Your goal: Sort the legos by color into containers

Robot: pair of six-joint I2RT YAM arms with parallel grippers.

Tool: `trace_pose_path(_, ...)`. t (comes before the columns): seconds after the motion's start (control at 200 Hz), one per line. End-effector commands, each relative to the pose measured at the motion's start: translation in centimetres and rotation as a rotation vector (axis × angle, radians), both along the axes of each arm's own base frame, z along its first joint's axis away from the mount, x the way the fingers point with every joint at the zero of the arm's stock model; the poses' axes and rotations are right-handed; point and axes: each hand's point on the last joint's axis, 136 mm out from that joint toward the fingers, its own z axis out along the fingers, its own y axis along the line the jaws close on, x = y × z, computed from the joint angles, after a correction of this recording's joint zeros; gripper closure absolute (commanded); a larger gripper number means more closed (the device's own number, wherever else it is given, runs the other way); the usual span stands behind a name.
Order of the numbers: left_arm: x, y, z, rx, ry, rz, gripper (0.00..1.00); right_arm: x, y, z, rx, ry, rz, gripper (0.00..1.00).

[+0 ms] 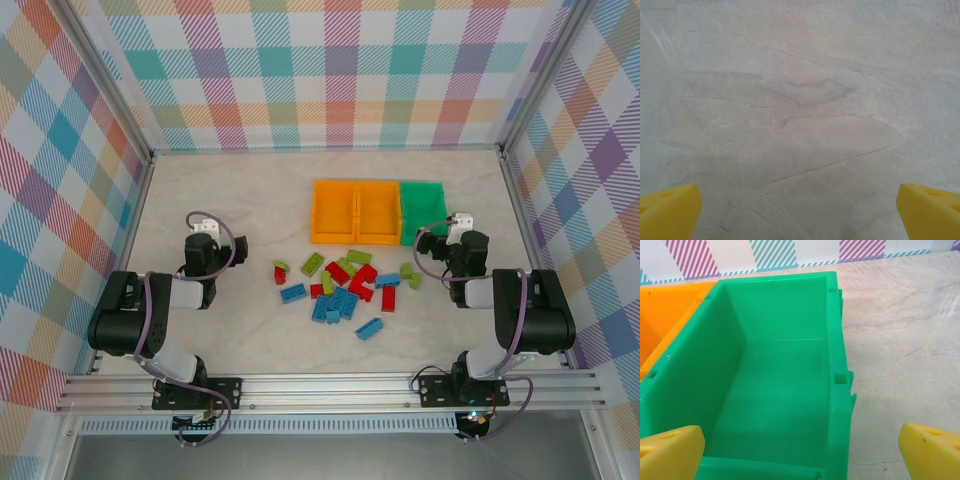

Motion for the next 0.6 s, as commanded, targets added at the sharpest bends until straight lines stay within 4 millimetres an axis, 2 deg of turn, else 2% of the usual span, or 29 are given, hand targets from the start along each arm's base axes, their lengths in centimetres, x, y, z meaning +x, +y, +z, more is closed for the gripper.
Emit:
trace_pose_path(0.0, 0.8, -0.4, 1.3, 0.006, -0.042, -0.019, 0.0, 0.1, -0.2, 1.0, 0.016, -0.047, -0.011, 0.0)
trace_pose_path(0.085, 0.8, -0.4, 1.3, 0.006, -0.042, -0.018, 0.0, 0.0, -0.2, 1.0, 0.015, -0.048, -0.01, 0.0)
trace_pose_path(0.165, 0.8, -0.3, 1.2, 0.007, -0.041, -0.017, 0.0, -0.3, -1.0, 1.4, 0.012, -0.069, -0.056, 0.0)
trace_pose_path(0.26, 0.8, -0.4, 1.2, 0.008, -0.041, -0.019, 0.0, -2.4, -1.0, 4.0, 0.001, -0.166, -0.071, 0.0)
trace_pose_path(0.375, 0.8, -0.4, 1.3, 0.009, -0.044, -0.018, 0.0, -5.1, -2.7, 7.2, 0.05, -0.239, -0.193, 0.0)
trace_pose_path(0.465, 0.8, 0.1, 1.6, 0.016, -0.047, 0.013, 0.0, -6.3, -1.4, 7.9, 0.137, -0.158, -0.146, 0.0)
trace_pose_path(0.595, 0.2, -0.1, 3.9, 0.05, -0.045, 0.017, 0.0, -9.4, 0.7, 8.8, 0.298, -0.027, -0.086, 0.0)
